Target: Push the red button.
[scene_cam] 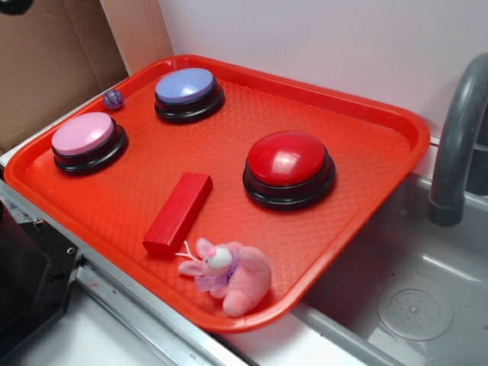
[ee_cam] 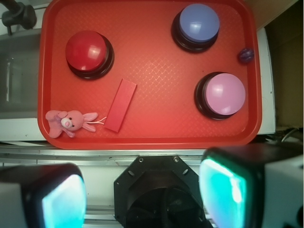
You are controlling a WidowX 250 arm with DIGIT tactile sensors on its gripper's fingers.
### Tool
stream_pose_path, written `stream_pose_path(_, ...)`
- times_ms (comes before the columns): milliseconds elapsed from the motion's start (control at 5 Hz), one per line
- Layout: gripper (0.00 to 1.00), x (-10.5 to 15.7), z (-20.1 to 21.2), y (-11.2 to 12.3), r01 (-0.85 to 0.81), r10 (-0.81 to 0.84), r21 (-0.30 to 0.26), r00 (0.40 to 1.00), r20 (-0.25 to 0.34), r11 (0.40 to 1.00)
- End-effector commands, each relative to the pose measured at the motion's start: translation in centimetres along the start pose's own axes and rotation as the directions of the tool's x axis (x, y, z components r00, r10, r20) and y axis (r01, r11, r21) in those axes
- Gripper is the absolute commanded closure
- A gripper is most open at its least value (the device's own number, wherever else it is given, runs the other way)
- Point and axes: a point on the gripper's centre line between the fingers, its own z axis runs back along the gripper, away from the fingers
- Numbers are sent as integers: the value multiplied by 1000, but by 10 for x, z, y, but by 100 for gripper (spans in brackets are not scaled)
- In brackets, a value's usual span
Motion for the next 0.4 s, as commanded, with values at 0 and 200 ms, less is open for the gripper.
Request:
stream_pose_path(0, 0, 0, 0, 0, 0, 0, 0, 1000, 0, 1000)
stream_pose_path(200, 0, 46, -33, -38, 221, -222, 42, 974, 41, 974)
